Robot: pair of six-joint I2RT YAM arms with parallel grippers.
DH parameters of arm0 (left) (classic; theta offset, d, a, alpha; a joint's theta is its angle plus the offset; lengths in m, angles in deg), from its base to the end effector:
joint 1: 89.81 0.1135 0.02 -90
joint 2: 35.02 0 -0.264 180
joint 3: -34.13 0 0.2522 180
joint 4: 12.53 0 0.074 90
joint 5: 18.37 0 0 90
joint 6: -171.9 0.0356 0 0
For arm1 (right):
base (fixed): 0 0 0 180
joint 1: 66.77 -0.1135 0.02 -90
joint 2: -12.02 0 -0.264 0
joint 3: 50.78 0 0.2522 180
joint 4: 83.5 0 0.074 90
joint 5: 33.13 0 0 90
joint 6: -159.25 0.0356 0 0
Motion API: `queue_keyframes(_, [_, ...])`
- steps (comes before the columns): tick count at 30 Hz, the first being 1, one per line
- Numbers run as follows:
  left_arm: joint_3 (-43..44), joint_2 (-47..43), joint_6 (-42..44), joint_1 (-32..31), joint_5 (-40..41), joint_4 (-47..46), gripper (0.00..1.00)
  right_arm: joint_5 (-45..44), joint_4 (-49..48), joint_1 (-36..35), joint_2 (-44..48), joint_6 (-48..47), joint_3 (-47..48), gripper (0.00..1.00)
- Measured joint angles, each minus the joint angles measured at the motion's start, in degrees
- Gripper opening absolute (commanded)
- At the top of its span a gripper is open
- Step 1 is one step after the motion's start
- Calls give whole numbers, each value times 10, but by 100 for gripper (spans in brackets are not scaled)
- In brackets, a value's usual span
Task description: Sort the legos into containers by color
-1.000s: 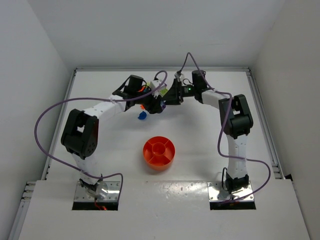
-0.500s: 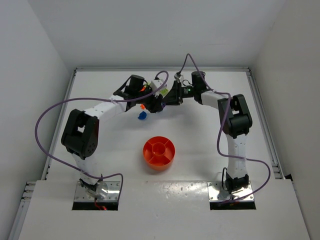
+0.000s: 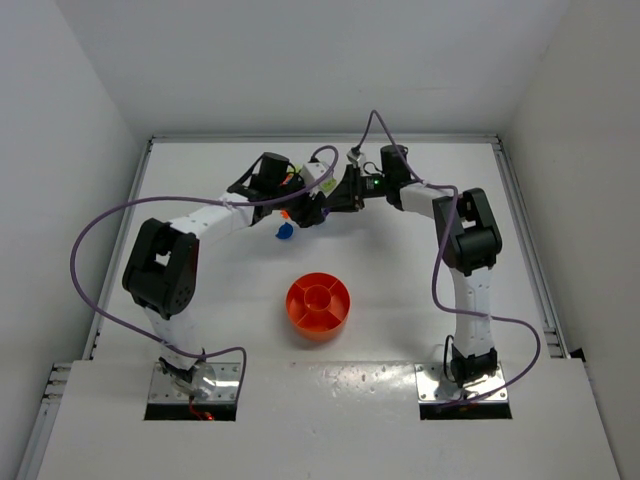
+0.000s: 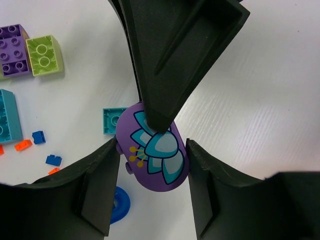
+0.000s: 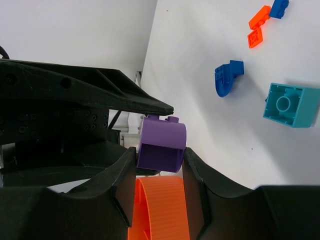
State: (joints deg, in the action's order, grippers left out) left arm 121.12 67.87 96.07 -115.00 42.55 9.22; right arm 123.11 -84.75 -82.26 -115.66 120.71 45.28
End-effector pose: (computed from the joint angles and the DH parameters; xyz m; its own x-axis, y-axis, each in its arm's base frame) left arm 0.3588 -0.1879 0.2375 -0.3596 0.4056 -0.8403 0.8336 0.5443 -0.0940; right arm 0.4465 0.1575 0.1456 -0.9829 0.0546 -0.1756 -0.1601 0.2161 0.9632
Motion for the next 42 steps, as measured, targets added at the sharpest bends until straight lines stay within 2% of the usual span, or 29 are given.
queue_keyframes(1, [0, 0, 0, 0, 0, 0, 15, 0, 0, 0, 0, 0, 0, 0])
queue_keyframes(5, [-4, -3, -1, 0, 3, -2, 28, -1, 4, 0, 0, -10, 0, 0])
queue_keyframes(8, [-11, -6, -3, 1, 4, -1, 32, -3, 29, -1, 5, -38, 0, 0])
queue_keyframes(11, [-28, -21, -13, 5, -6, -5, 47, -8, 83, -2, 22, -83, 0, 0])
queue_keyframes(15, [-39, -52, -26, 27, -24, 14, 99, -22, 154, -9, 62, -169, 0, 0])
queue_keyframes(21, [-53, -129, -49, 104, -24, 36, 100, -34, 194, 2, 91, -243, 0, 0])
queue_keyframes(25, [-66, -180, -99, 115, -1, 42, 100, -50, 239, 11, 92, -291, 3, 0])
queue_keyframes(29, [-55, -190, -149, 127, 66, 75, 100, -81, 370, 10, 96, -440, 37, 0])
queue_keyframes(32, [-31, -165, -153, 156, 69, 98, 100, -100, 487, 4, 108, -565, 70, 0])
queue_keyframes(36, [-25, -130, -160, 191, 31, 113, 95, -131, 581, -6, 132, -683, 86, 0])
queue_keyframes(42, [-25, -97, -161, 222, -60, 132, 95, -189, 641, -27, 164, -763, 94, 0])
